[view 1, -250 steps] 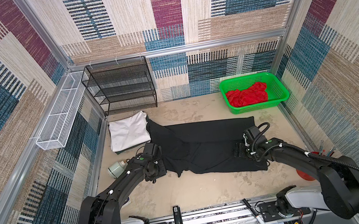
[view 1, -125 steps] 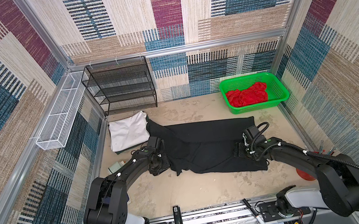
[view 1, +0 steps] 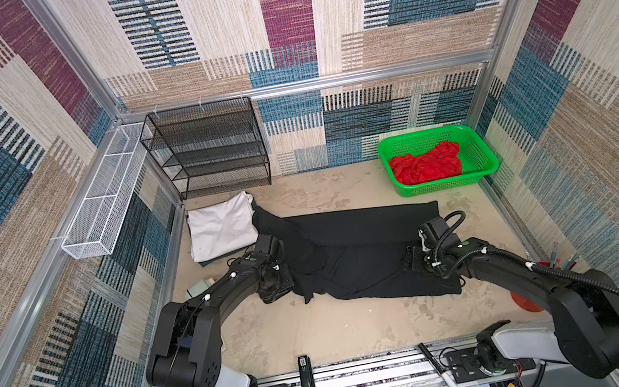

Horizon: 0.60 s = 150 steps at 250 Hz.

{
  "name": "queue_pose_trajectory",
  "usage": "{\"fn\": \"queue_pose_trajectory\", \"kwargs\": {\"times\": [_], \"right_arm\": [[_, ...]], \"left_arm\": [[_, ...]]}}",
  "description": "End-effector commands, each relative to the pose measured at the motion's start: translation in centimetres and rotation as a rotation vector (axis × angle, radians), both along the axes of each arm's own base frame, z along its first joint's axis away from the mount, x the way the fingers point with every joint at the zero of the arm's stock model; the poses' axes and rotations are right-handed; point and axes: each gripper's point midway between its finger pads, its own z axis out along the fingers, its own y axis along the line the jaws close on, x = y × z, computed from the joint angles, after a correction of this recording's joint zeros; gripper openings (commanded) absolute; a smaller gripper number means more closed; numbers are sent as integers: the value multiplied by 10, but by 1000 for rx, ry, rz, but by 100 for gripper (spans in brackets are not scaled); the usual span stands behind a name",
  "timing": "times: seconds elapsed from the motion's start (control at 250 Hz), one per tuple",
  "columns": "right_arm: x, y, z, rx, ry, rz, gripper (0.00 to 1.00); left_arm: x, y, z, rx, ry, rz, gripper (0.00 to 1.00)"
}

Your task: Fold and stack the t-shirts

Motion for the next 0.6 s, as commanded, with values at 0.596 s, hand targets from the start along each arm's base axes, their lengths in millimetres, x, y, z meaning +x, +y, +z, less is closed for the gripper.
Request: {"fn": "queue_pose_trajectory", "kwargs": {"times": [0.596], "right_arm": [[-21, -18, -32, -55, 41, -49, 82]], "left_arm": [[-210, 56, 71, 42, 405, 188, 0]]}}
